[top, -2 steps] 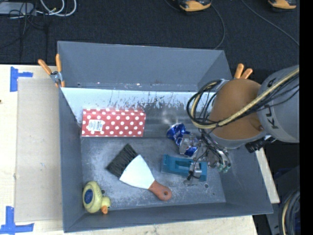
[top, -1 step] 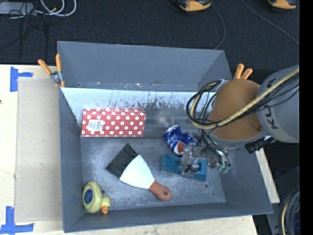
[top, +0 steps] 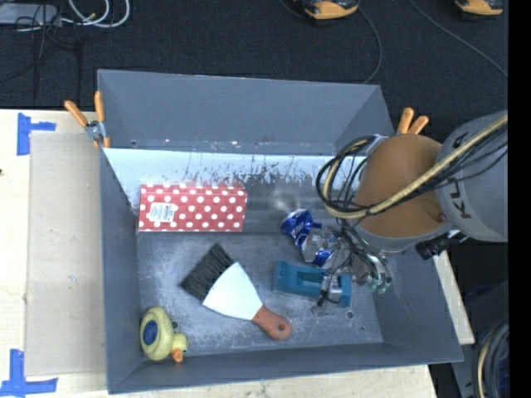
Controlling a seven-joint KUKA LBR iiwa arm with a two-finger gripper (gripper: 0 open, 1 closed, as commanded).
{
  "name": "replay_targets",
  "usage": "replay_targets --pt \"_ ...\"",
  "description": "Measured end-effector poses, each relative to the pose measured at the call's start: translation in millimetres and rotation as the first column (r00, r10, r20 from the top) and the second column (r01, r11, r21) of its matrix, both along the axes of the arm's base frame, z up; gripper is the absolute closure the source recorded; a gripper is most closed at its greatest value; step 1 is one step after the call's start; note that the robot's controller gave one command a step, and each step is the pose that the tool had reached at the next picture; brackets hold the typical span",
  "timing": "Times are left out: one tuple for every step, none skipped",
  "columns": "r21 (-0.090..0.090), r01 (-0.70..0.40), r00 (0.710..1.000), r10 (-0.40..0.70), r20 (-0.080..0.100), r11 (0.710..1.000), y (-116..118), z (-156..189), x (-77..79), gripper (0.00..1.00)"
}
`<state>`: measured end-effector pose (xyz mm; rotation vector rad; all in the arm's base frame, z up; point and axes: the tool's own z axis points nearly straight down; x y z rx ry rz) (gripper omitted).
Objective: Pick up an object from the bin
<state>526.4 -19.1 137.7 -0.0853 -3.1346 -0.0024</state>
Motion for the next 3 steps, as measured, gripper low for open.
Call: replay_targets --pt "0.0 0.0 1.0 0.0 0.0 1.0 0.0 0.0 0.0 0.0" --pt "0.0 0.004 1.0 -0.004 0.006 1.0 -1.3 -6.1 2.0 0.0" --pt "0.0 0.199 0.98 -0.199 0.001 0.98 -16.9 -48.3 19.5 0.0"
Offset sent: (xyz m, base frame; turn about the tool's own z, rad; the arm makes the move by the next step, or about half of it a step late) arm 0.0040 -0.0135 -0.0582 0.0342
